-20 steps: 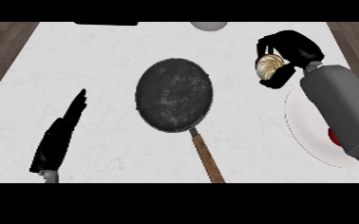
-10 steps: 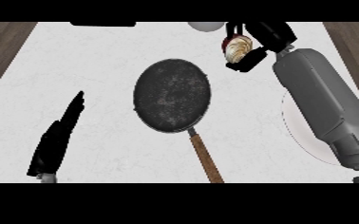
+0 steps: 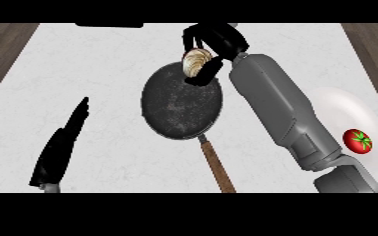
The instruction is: Pick the cupcake from the plate and place it in the pan
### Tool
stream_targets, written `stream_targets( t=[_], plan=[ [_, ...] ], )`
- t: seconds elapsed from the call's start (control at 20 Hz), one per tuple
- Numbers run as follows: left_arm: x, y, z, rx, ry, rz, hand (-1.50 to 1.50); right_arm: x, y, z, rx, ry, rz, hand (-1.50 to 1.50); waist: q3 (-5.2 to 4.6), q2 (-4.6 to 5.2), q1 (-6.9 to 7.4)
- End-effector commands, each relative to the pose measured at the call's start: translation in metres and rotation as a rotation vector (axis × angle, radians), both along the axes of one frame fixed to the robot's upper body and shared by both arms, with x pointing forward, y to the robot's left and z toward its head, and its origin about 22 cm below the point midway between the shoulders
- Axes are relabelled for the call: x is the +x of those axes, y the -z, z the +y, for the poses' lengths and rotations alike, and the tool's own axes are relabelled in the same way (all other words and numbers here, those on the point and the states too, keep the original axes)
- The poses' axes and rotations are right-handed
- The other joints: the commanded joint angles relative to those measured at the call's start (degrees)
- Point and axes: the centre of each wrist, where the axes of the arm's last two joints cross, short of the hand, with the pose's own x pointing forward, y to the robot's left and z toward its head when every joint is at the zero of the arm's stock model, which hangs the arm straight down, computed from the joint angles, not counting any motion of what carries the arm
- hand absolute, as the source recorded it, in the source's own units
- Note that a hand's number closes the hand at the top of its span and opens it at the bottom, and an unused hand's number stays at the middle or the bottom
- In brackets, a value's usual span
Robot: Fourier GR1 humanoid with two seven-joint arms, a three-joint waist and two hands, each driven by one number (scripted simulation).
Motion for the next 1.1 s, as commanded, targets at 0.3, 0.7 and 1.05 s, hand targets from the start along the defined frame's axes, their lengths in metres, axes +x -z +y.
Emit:
stream_targets(
  t=[0.3, 0.7, 1.05],
  plan=[
    [0.023, -0.013, -0.019, -0.007, 0.072, -0.011, 0.0, -0.018, 0.048, 0.04, -0.109, -0.01, 0.106, 1.5, -0.01, 0.77, 3.52],
    [0.027, -0.017, -0.024, -0.006, 0.126, -0.029, 0.0, -0.028, 0.092, 0.018, -0.09, 0.039, 0.459, 1.5, 0.05, 1.77, 7.0],
    [0.034, -0.017, -0.031, 0.001, 0.106, -0.015, 0.0, -0.037, 0.1, 0.017, 0.126, 0.032, 0.604, -1.5, 0.12, 1.52, 7.04]
  ],
)
